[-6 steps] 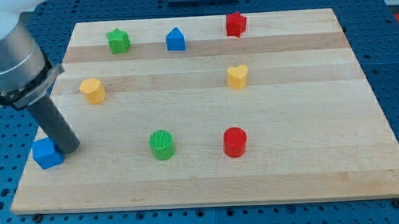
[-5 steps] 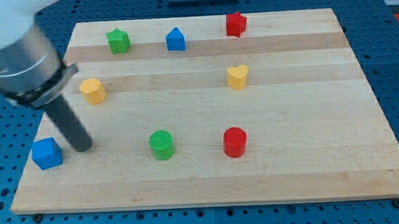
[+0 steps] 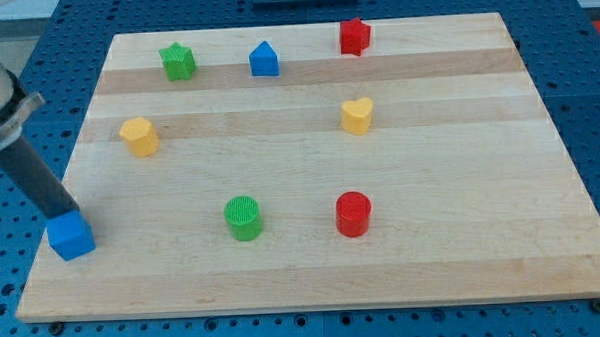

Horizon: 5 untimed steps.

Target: Move blue cube towards left bottom corner of the board

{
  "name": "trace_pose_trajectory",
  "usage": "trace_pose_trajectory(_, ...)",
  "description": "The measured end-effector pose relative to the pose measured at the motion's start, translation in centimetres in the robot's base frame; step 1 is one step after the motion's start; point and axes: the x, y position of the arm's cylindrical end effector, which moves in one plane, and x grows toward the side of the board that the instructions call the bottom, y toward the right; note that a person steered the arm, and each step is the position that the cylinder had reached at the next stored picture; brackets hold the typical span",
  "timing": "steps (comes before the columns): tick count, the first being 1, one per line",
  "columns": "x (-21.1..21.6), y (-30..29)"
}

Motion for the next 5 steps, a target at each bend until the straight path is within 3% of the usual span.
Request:
trace_pose_trajectory(3,1.6,0.8)
trace_pose_trajectory(5,-2.2,4.2)
